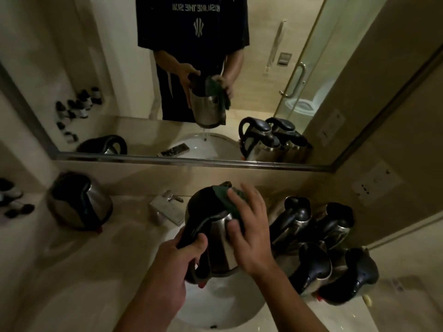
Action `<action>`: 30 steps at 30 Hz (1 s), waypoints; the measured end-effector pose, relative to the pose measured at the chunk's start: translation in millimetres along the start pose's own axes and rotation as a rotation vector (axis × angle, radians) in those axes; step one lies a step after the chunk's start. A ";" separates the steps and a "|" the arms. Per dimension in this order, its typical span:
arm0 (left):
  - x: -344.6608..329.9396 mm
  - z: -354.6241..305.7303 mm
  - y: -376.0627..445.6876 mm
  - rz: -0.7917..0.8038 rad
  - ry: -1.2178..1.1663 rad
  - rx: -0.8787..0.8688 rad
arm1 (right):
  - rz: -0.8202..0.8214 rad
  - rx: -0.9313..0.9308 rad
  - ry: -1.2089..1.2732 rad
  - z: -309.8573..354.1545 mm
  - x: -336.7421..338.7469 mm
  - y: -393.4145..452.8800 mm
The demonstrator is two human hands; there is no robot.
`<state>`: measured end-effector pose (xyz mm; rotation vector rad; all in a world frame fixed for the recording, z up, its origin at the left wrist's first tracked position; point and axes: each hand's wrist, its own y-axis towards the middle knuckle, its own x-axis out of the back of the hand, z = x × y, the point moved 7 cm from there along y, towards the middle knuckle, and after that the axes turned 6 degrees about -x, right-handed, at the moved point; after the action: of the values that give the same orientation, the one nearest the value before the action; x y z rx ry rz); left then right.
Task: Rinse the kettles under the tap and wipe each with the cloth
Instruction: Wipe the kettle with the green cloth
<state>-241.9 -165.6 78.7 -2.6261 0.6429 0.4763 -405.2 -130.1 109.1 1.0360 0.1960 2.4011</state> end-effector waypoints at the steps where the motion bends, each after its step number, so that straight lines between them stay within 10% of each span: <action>1: 2.6 0.2 0.6 0.000 0.003 -0.006 | 0.018 -0.160 0.236 -10.8 -5.1 5.2; 6: 11.6 0.2 5.3 -0.046 0.063 -0.021 | -0.037 -0.628 0.593 -24.9 -22.1 25.1; 15: 26.6 -13.5 12.4 -0.076 -0.141 0.027 | 0.313 0.317 -0.224 40.4 -42.0 -22.0; 24: 26.9 -22.1 17.5 -0.064 -0.081 0.010 | 0.011 -0.161 0.527 12.4 -34.5 53.8; 30: 24.7 -33.5 23.4 -0.076 -0.071 -0.023 | 0.035 0.227 0.000 62.7 -44.8 36.1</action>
<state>-225.1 -208.7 90.7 -2.6310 0.5165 0.5547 -349.1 -188.2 136.0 1.1474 0.4630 2.4515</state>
